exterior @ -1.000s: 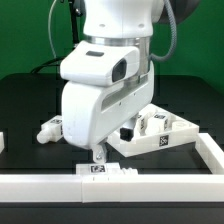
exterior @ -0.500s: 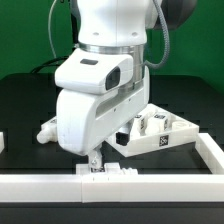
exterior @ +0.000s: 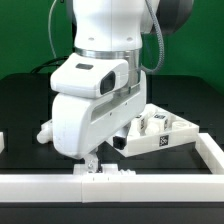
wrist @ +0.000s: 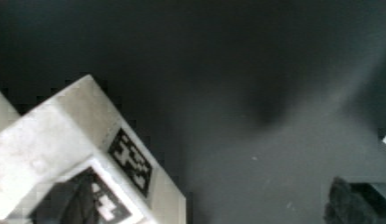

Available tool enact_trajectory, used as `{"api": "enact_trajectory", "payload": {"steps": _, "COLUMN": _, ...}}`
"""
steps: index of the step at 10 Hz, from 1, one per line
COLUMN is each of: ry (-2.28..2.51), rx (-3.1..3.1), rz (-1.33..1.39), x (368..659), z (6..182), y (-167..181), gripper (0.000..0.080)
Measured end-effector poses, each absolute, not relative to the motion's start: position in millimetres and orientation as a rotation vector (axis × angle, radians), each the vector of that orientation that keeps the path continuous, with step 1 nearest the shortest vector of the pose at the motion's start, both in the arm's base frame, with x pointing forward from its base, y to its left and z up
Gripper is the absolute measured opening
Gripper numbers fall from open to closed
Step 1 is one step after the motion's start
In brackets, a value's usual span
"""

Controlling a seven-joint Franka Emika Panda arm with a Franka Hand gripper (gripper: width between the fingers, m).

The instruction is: Assemble square table

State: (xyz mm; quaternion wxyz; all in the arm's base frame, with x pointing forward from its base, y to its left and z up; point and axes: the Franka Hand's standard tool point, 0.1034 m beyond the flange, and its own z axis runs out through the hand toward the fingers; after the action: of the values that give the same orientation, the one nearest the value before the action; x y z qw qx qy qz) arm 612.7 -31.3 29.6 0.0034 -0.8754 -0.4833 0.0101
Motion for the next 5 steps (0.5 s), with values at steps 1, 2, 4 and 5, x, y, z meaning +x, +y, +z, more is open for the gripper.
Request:
{"api": "enact_trajectory", "payload": {"steps": 1, "ry": -1.512, "rx": -2.748, "rz": 0.031, "x": 611.8, "z": 29.5, "y": -32.6, "gripper": 0.065}}
{"api": "enact_trajectory", "payload": {"steps": 2, "ry": -1.515, "rx": -2.756, "rz": 0.008, "x": 610.9, "z": 28.7, "y": -32.9, "gripper": 0.065}}
{"api": "enact_trajectory", "payload": {"steps": 4, "ry": -1.519, "rx": -2.776, "rz": -0.044, "x": 606.1, "z": 27.7, "y": -35.4, "gripper": 0.065}}
{"api": "enact_trajectory", "payload": {"steps": 5, "ry": -1.515, "rx": -2.783, "rz": -0.043, "x": 599.4, "z": 27.4, "y": -39.0, "gripper": 0.065}}
